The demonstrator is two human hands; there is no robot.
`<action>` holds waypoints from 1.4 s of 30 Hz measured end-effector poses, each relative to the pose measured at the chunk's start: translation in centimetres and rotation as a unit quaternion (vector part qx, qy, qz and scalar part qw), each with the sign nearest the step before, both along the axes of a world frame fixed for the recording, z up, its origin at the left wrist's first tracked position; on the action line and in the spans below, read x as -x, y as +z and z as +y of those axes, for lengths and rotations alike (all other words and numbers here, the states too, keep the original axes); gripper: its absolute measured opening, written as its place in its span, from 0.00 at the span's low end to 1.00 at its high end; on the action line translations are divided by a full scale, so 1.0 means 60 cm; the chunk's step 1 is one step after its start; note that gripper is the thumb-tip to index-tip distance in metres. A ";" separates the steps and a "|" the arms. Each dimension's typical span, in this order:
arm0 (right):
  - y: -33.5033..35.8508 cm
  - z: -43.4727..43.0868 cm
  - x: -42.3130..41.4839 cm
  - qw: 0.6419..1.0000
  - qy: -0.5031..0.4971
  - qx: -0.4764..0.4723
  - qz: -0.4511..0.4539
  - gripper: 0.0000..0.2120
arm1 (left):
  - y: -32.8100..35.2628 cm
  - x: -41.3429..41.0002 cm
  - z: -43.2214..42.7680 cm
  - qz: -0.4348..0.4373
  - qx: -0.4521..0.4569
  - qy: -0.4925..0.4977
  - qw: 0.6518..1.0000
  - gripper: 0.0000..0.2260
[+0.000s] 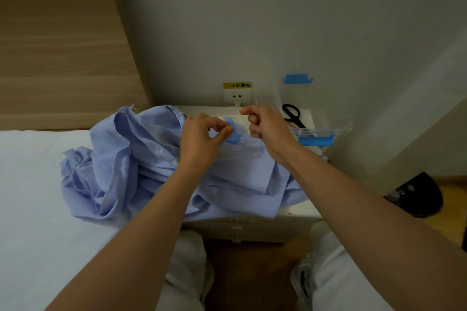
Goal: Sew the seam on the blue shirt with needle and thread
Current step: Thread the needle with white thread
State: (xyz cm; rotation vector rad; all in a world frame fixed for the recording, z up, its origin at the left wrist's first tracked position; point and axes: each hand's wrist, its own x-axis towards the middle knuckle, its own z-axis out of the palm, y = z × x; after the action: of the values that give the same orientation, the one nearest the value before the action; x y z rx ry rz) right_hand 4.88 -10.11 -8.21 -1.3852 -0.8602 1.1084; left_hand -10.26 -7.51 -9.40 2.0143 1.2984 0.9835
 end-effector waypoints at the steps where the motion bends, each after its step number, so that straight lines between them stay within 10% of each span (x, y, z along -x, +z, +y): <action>1: 0.000 -0.001 0.001 0.999 0.009 -0.026 -0.023 0.15 | 0.001 0.001 0.001 0.020 -0.008 0.007 1.000 0.04; 36: -0.012 0.003 0.016 0.912 0.231 -0.014 -0.338 0.14 | 0.006 0.033 0.010 0.181 -0.196 0.022 0.964 0.03; 42: 0.000 0.002 0.002 0.941 0.170 -0.036 -0.291 0.09 | -0.003 0.043 0.019 0.168 -0.164 0.055 0.970 0.03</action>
State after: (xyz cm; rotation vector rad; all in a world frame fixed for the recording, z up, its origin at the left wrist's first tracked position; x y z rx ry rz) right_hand 4.74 -9.97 -8.22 -1.5655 -1.6003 0.9089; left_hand -12.86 -6.37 -9.56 2.4694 1.5156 0.9883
